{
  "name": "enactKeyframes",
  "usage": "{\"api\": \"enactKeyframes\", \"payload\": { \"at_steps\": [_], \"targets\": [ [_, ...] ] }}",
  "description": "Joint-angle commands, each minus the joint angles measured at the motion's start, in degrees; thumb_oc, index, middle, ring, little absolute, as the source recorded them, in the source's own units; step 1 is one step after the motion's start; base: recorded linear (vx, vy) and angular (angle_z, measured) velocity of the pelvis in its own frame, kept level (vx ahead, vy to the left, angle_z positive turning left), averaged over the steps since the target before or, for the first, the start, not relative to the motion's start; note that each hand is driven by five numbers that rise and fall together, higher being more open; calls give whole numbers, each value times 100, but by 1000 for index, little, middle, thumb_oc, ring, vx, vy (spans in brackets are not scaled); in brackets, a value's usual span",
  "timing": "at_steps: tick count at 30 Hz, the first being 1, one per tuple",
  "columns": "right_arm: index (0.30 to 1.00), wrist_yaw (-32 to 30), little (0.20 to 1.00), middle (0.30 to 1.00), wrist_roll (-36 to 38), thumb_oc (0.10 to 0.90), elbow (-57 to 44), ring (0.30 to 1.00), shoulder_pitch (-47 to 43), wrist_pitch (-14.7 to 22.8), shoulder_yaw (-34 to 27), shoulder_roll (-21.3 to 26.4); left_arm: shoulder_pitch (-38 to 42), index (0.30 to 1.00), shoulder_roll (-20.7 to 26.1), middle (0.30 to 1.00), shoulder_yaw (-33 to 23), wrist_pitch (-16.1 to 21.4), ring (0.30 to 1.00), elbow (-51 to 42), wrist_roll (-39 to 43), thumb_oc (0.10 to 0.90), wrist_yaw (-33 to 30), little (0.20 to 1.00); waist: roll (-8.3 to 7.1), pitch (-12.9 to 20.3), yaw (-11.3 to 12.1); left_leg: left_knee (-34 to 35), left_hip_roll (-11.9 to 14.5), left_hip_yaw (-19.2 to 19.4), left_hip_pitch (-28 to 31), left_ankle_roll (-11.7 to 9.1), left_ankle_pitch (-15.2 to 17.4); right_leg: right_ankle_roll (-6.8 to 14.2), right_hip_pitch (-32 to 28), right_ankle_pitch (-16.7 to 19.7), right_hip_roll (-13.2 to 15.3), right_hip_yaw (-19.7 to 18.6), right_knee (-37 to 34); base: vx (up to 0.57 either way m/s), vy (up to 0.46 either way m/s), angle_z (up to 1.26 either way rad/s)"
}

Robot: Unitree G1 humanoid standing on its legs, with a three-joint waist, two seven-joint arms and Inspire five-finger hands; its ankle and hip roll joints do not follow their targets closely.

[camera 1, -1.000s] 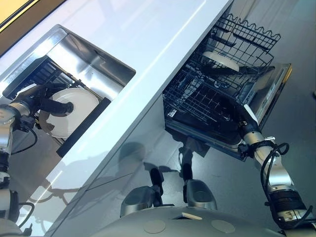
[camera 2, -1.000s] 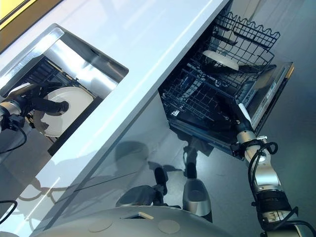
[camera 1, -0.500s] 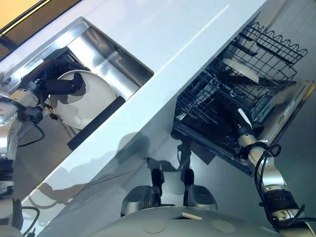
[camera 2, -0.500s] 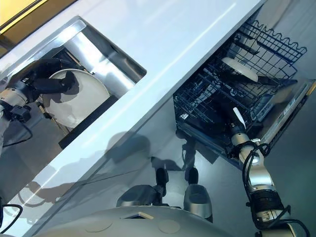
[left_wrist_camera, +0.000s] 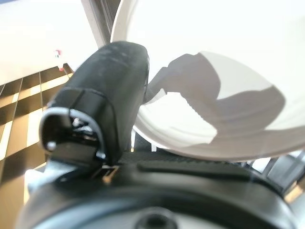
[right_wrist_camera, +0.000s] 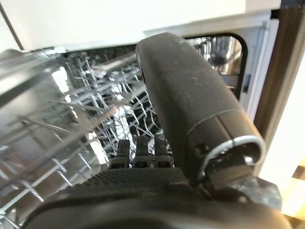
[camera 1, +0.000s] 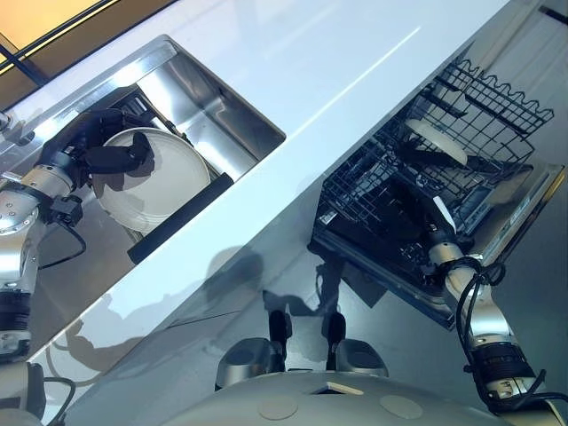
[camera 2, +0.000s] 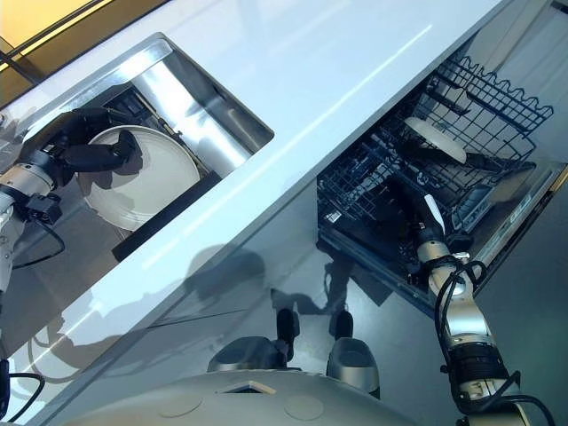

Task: Pick up plates and place into dishwasher.

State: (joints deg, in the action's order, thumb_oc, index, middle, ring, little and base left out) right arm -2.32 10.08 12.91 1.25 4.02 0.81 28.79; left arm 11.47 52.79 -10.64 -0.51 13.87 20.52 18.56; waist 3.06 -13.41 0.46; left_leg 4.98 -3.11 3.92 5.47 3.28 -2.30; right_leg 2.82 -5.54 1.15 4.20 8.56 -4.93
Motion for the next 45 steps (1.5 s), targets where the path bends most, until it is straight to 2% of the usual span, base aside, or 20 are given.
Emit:
{"api": "enactKeyframes", "payload": {
  "at_steps": [1, 3, 4, 5, 8, 11, 14, 17, 20, 23, 26, 30, 34, 42, 45],
  "targets": [
    [900, -776, 900, 900, 33, 800, -980, 900, -518, 1048, -454, 178, 317, 300, 244, 300, -165, 1250, 300, -439, -616, 100, -1401, 200, 144, 683, -73, -218, 69, -89, -80, -159, 585, 139, 404, -902, -270, 59, 1002, -28, -77, 5],
    [900, -1066, 900, 900, -36, 800, -1142, 900, -616, 1226, -599, 152, 370, 300, 247, 300, -282, 1637, 300, -455, -1157, 100, -2306, 200, 146, 713, -86, -177, 82, -113, -50, -178, 572, 94, 371, -919, -302, 54, 985, -29, -66, 6],
    [900, -1201, 900, 900, -63, 800, -1274, 900, -664, 1302, -694, 152, 417, 300, 272, 300, -373, 1699, 300, -570, -1330, 100, -2731, 200, 143, 736, -105, -155, 93, -98, -39, -190, 572, 74, 347, -938, -314, 43, 963, -28, -55, 8],
    [900, -1292, 900, 900, -73, 800, -1398, 900, -692, 1373, -788, 150, 433, 300, 267, 300, -455, 1900, 300, -642, -1497, 100, -3099, 200, 137, 758, -120, -135, 101, -86, -25, -192, 571, 54, 333, -947, -327, 38, 946, -28, -47, 8],
    [900, -1454, 900, 900, -153, 800, -1711, 900, -735, 1704, -1084, 72, 319, 300, 129, 300, -798, 2171, 300, -1152, -1843, 100, -3991, 200, 117, 831, -140, -64, 128, -72, 12, -217, 559, 4, 274, -964, -375, -10, 876, -19, -42, 5],
    [900, -1493, 900, 900, -184, 800, -2085, 900, -785, 1873, -1251, 55, 298, 300, -47, 300, -936, 2341, 300, -1629, -2478, 100, -4910, 200, 78, 920, -174, -38, 152, -67, 16, -255, 553, -23, 240, -965, -412, -51, 823, -14, -42, -1],
    [900, -1504, 900, 900, -188, 800, -2447, 900, -885, 1985, -1260, 114, 418, 300, -259, 300, -804, 2414, 300, -1970, -3072, 100, -5691, 200, 44, 985, -212, -44, 165, -52, 27, -281, 561, -49, 231, -967, -445, -80, 808, -14, -43, -1],
    [900, -1241, 900, 900, 17, 800, -2745, 900, -1072, 1959, -1181, 201, 620, 300, -412, 300, -565, 2532, 300, -2155, -3752, 100, -6404, 200, 4, 1034, -249, -72, 181, -10, 14, -304, 526, -75, 242, -904, -470, -93, 793, -33, -43, -2],
    [900, -658, 900, 900, 587, 800, -3089, 900, -1270, 1842, -956, 245, 873, 300, -468, 300, -294, 2495, 300, -2402, -4203, 100, -6812, 200, -19, 1098, -281, -76, 187, 28, 23, -332, 526, -83, 234, -883, -487, -103, 767, -14, -12, -1],
    [900, -60, 900, 900, 1177, 800, -3327, 900, -1525, 1703, -631, 171, 1180, 300, -589, 300, 51, 2545, 300, -2475, -4424, 100, -6971, 200, -33, 1145, -297, -78, 194, 47, 33, -360, 530, -87, 213, -872, -498, -102, 742, 1, -10, -1],
    [900, 244, 900, 900, 1494, 800, -3476, 900, -1873, 1449, -190, 53, 1509, 300, -857, 300, 544, 2564, 300, -2467, -4436, 100, -6849, 200, -53, 1189, -297, -77, 199, 36, 50, -370, 536, -91, 182, -882, -506, -83, 736, 5, -34, -3],
    [900, 298, 900, 900, 1570, 800, -3489, 900, -2369, 1248, 403, -126, 1920, 300, -1222, 300, 1320, 2516, 300, -2349, -4451, 100, -6754, 200, -80, 1204, -289, -82, 199, 30, 78, -368, 545, -82, 155, -872, -512, -56, 737, 7, -34, 2],
    [900, 173, 900, 900, 1488, 800, -3391, 900, -2721, 1286, 819, -354, 2171, 300, -1583, 300, 1960, 2452, 300, -2170, -4488, 100, -6683, 200, -100, 1220, -283, -68, 185, 44, 158, -356, 616, -57, 66, -876, -520, -35, 649, 32, -27, 3],
    [900, 187, 900, 900, 1716, 800, -3167, 900, -2852, 1080, 1200, -768, 2148, 300, -2150, 300, 2577, 2495, 300, -1838, -4547, 100, -6552, 200, -121, 1189, -295, -61, 192, 112, 241, -317, 647, -40, 0, -846, -542, -44, 602, 19, -4, -1],
    [900, 295, 900, 900, 1968, 800, -3076, 900, -2792, 899, 1268, -844, 2058, 300, -2276, 300, 2692, 2562, 300, -1697, -4564, 100, -6505, 200, -137, 1192, -299, -60, 188, 111, 253, -302, 654, -38, -14, -851, -546, -64, 600, 20, -3, -3]
  ]
}}
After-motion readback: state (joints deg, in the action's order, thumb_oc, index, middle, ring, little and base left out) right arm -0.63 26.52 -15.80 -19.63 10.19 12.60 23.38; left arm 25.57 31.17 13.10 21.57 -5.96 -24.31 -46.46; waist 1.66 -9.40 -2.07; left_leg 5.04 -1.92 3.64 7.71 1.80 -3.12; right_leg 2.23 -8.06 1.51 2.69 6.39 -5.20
